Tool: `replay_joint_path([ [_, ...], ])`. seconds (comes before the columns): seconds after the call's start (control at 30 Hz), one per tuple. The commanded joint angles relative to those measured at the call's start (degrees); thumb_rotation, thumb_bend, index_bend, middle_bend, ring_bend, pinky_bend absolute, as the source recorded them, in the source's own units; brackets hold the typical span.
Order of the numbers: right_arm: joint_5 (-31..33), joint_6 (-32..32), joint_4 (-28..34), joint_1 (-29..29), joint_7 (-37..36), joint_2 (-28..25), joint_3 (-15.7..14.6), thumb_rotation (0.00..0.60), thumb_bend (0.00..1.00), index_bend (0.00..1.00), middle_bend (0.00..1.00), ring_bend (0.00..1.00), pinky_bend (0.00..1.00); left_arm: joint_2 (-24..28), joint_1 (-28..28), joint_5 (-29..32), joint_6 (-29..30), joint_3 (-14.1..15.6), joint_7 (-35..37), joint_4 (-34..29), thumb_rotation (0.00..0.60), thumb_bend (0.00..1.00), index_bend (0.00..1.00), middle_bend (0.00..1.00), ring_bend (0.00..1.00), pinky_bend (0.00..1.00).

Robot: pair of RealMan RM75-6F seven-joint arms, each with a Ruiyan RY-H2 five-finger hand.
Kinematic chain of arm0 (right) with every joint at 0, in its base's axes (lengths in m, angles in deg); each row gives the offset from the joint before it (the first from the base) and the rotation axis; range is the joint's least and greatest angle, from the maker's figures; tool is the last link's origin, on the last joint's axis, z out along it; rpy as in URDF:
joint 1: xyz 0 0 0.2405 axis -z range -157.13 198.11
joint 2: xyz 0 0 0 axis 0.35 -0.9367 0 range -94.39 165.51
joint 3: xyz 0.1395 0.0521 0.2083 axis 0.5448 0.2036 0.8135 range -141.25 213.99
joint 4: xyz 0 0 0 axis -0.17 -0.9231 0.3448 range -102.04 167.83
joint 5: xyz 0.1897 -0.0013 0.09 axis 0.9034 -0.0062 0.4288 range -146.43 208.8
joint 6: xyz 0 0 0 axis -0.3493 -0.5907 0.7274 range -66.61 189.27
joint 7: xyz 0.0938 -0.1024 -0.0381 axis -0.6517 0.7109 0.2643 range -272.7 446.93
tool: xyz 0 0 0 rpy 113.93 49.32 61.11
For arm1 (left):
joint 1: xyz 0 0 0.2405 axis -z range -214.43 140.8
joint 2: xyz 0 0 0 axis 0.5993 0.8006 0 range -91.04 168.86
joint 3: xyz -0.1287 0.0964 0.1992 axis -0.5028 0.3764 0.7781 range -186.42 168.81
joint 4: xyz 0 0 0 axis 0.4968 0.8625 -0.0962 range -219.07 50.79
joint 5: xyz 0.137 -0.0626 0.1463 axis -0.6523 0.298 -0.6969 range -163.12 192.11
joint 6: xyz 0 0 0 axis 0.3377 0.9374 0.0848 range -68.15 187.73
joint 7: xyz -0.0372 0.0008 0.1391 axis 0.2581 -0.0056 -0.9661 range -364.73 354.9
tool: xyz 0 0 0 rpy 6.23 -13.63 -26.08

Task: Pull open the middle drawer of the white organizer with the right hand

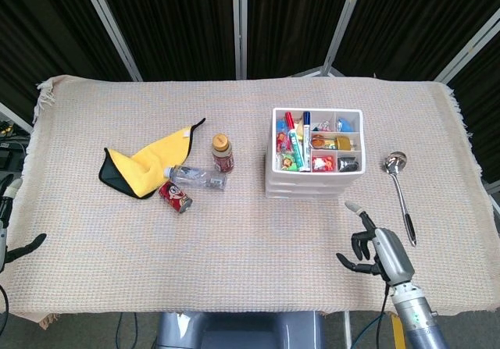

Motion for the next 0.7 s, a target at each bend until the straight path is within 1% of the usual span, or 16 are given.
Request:
replay_joint_path([
  [0.03,3.9,1.8,-0.2,-1.7,0.4,3.6,1.7,0.6,0.17,0.15,0.83,0.82,0.59,0.0,0.0,-0.1,0.1,0.0,0.0,0.0,0.6,0.04,0.0,0.0,0.0,0.0],
  [0.2,9.3,4.3,-0.8,-3.5,-2.0,7.2,4.4,0.6,0.18,0.15,0.83,0.82,0.59,0.0,0.0,0.0,-0.2,0.0,-0.1,0.0,0.6,0.04,0.0,0.0,0.0,0.0],
  [0.43,15.7,8.2,-1.7,-5.7,-5.7,9.5,7.2,0.6,0.18,0.14,0.82,0.82,0.59,0.1,0.0,0.1,-0.2,-0.1,0.2,0.1,0.6,0.04,0.0,0.0,0.0,0.0],
  [0.57,18.3,10.4,-2.9,-6.5,-8.0,10.4,8.2,0.6,0.19,0.13,0.82,0.82,0.59,0.1,0.0,0.1,-0.3,-0.1,0.2,0.0,0.6,0.04,0.0,0.0,0.0,0.0],
  [0.7,19.9,11.3,-4.2,-7.0,-10.2,11.7,9.4,0.6,0.2,0.13,0.82,0.82,0.59,0.1,0.1,0.1,-0.4,-0.1,0.2,0.0,0.6,0.04,0.0,0.0,0.0,0.0],
])
